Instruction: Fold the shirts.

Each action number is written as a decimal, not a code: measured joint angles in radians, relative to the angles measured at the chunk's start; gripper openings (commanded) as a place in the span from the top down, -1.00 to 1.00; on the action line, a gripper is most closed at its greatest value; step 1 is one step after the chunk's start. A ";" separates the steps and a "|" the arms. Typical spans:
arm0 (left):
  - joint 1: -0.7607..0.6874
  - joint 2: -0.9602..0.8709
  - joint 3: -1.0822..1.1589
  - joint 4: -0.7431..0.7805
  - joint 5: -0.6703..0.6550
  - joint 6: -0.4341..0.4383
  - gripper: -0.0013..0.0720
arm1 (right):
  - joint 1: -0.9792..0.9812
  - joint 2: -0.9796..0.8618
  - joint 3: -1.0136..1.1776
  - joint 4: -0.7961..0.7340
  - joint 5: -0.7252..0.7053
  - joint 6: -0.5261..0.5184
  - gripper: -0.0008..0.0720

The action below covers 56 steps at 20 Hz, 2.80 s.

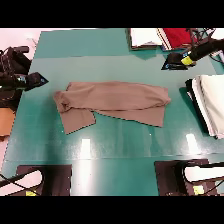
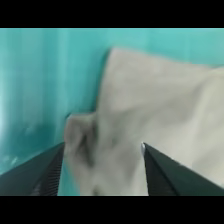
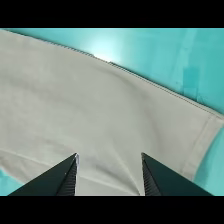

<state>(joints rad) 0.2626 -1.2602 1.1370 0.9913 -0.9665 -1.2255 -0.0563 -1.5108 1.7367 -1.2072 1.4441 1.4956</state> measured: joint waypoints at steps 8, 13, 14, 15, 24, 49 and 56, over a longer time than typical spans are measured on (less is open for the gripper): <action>0.027 -0.039 -0.188 0.043 -0.043 0.028 -0.21 | 0.005 0.013 0.016 0.010 0.035 -0.001 -0.26; 0.029 -0.045 -0.237 0.036 -0.100 0.050 -0.21 | 0.012 0.014 0.016 0.010 0.048 -0.001 -0.26; 0.027 -0.045 -0.248 0.033 -0.114 0.051 -0.21 | 0.012 0.014 0.016 0.010 0.051 -0.001 -0.26; 0.021 -0.045 -0.265 0.031 -0.126 0.053 -0.21 | 0.012 0.014 0.016 0.010 0.053 -0.001 -0.26; -0.140 -0.042 -0.393 0.016 -0.138 0.029 0.88 | 0.013 0.014 0.016 0.011 0.071 -0.001 -0.26; -0.168 0.589 -0.302 -0.064 -0.347 -0.124 -0.71 | 0.000 0.094 0.017 0.007 0.105 -0.001 -0.26; -0.071 0.381 -0.293 0.141 -0.203 -0.176 -0.70 | -0.009 0.112 -0.048 0.004 0.117 -0.017 -0.26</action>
<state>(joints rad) 0.1921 -0.8791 0.8444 1.1320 -1.1694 -1.4017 -0.0650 -1.3991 1.6886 -1.2030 1.5616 1.4784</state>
